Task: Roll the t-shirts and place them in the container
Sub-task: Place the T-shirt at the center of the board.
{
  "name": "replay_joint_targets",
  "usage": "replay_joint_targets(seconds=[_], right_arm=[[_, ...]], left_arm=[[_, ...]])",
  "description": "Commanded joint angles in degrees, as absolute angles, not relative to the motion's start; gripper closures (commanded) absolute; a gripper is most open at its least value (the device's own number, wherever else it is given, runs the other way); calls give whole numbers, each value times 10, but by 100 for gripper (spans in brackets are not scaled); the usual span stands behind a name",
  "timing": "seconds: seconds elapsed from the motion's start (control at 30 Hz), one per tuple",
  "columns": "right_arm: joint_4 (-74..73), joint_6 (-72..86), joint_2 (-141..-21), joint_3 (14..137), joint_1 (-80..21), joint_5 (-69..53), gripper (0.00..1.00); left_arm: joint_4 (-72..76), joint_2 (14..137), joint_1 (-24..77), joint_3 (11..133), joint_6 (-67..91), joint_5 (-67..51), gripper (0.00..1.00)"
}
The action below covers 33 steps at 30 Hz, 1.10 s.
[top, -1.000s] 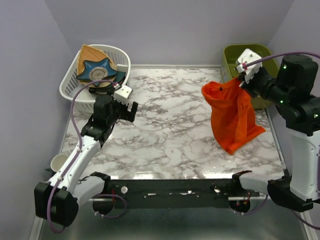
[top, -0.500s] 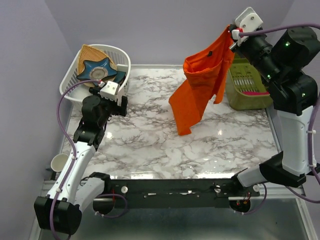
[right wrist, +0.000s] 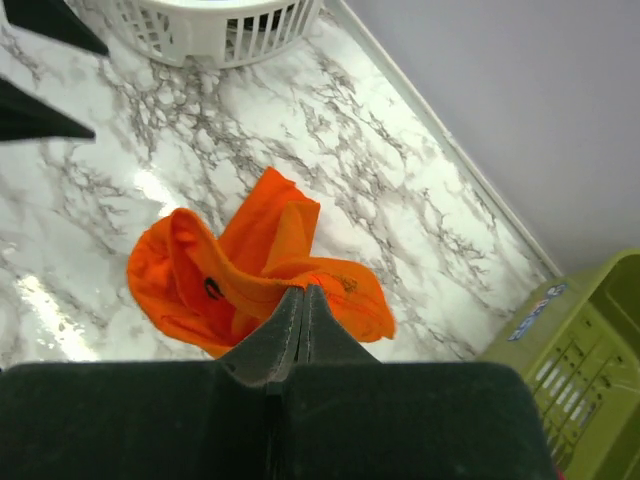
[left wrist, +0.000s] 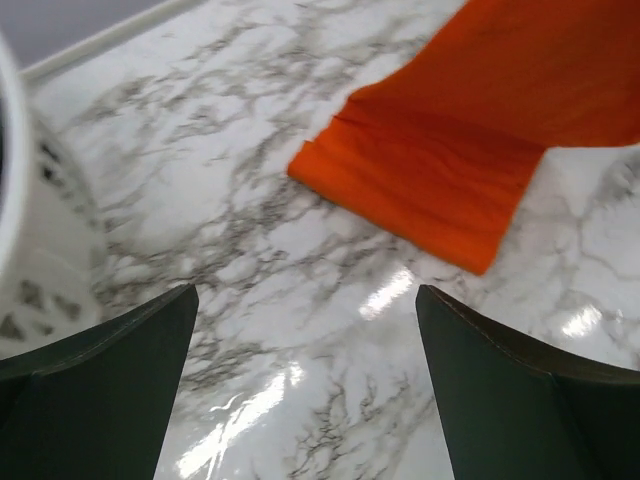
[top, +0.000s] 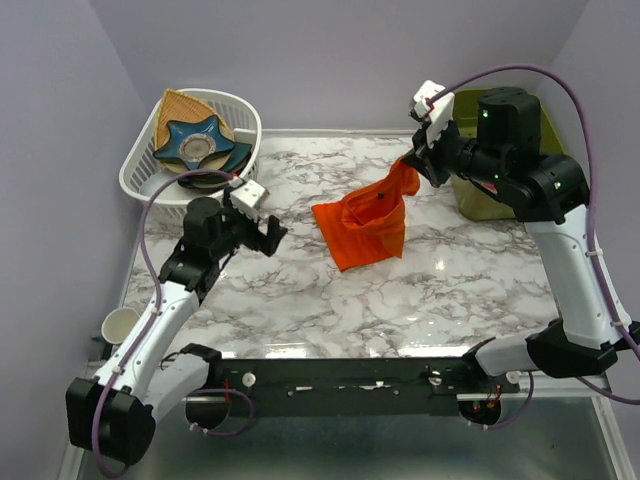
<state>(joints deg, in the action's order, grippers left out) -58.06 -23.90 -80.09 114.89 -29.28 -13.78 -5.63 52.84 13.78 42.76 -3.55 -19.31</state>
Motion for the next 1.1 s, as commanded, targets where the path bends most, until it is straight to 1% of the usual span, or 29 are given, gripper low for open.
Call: replay_joint_targets(seconds=[0.0, 0.07, 0.1, 0.17, 0.23, 0.27, 0.33, 0.37, 0.43, 0.47, 0.53, 0.57, 0.63, 0.67, 0.77, 0.9, 0.93, 0.97, 1.0, 1.07], right_arm=[[-570, -181, -817, 1176, -297, -130, 99], [-562, -177, -836, 1184, -296, -106, 99], [-552, -176, -841, 1181, -294, -80, 99], [-544, -157, -848, 1174, -283, -61, 99], [-531, -141, -850, 1158, -267, -8, 99], [-524, -130, -846, 1151, -263, 17, 99], [-519, -130, -839, 1141, -245, 41, 99], [-520, -131, -838, 1137, -239, 44, 99], [-525, -126, -834, 1126, -217, 31, 99], [-526, -116, -833, 1121, -208, 26, 99], [-530, -111, -831, 1115, -193, 14, 99], [-529, -111, -829, 1111, -190, 11, 99], [-526, -112, -826, 1109, -183, 9, 99], [-527, -116, -824, 1108, -182, 9, 99], [-527, -117, -822, 1107, -174, 6, 99], [-530, -117, -826, 1106, -169, 3, 99], [-532, -117, -828, 1108, -168, -13, 99], [-534, -116, -833, 1114, -167, -19, 99], [-534, -115, -835, 1114, -166, -20, 99], [-535, -115, -838, 1117, -166, -23, 99]], left_arm=[[-63, 562, 243, 387, -96, -274, 1], [-44, 596, 278, 374, -139, -241, 1], [-34, 609, 313, 371, -169, -230, 1], [-3, 656, 340, 363, -196, -201, 1], [45, 691, 361, 359, -206, -182, 3], [81, 721, 362, 358, -205, -181, 8], [120, 744, 374, 357, -188, -177, 14], [126, 765, 380, 370, -188, -172, 20], [138, 781, 402, 372, -196, -170, 23], [136, 800, 425, 383, -197, -158, 26], [121, 825, 436, 401, -186, -150, 30], [102, 850, 441, 417, -173, -147, 36], [89, 868, 451, 427, -162, -132, 41], [87, 878, 453, 427, -151, -127, 46], [87, 886, 456, 429, -148, -113, 56], [67, 915, 458, 460, -143, -94, 57], [59, 922, 459, 468, -140, -91, 56], [38, 940, 460, 486, -139, -88, 52], [38, 949, 460, 491, -139, -83, 52], [41, 958, 460, 494, -139, -77, 54]])
